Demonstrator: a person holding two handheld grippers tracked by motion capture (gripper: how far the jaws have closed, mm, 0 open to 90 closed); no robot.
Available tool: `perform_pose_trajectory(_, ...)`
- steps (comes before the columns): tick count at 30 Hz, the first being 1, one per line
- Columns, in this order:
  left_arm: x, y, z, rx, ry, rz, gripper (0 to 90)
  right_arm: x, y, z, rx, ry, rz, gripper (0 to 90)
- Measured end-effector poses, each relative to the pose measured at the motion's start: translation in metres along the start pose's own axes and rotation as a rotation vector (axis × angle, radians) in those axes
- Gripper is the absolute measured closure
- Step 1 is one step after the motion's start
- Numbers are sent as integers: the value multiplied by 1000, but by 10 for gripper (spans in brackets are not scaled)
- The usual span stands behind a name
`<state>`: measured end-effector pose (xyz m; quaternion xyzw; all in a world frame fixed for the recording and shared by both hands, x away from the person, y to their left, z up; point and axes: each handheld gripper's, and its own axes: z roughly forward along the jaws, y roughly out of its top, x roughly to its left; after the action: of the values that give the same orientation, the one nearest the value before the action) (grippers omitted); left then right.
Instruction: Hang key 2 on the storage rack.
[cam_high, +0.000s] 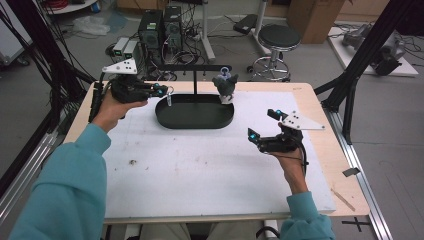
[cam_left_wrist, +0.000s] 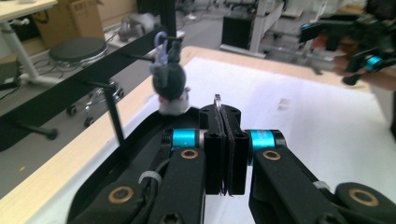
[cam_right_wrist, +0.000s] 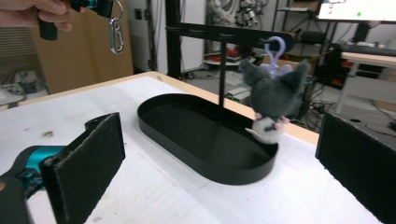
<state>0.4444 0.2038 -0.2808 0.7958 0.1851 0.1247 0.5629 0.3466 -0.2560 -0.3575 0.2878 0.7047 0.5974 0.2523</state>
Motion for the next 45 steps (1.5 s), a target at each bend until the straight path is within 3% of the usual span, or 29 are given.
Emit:
perform_pose_trajectory(15, 31, 9, 2, 62, 41, -7, 881, -2, -39, -34, -67, -102, 23, 6)
perform_pose_trajectory(26, 55, 0, 4, 77, 68, -43, 881, -4, -59, -48, -124, -170, 31, 6)
perform_pose_trajectory(37, 69, 11, 13, 125, 100, -40, 881, -3, -79, -56, -150, -205, 25, 6)
perform_pose_trajectory(45, 72, 14, 20, 156, 123, -53, 881, -2, -90, -58, -159, -225, 34, 6)
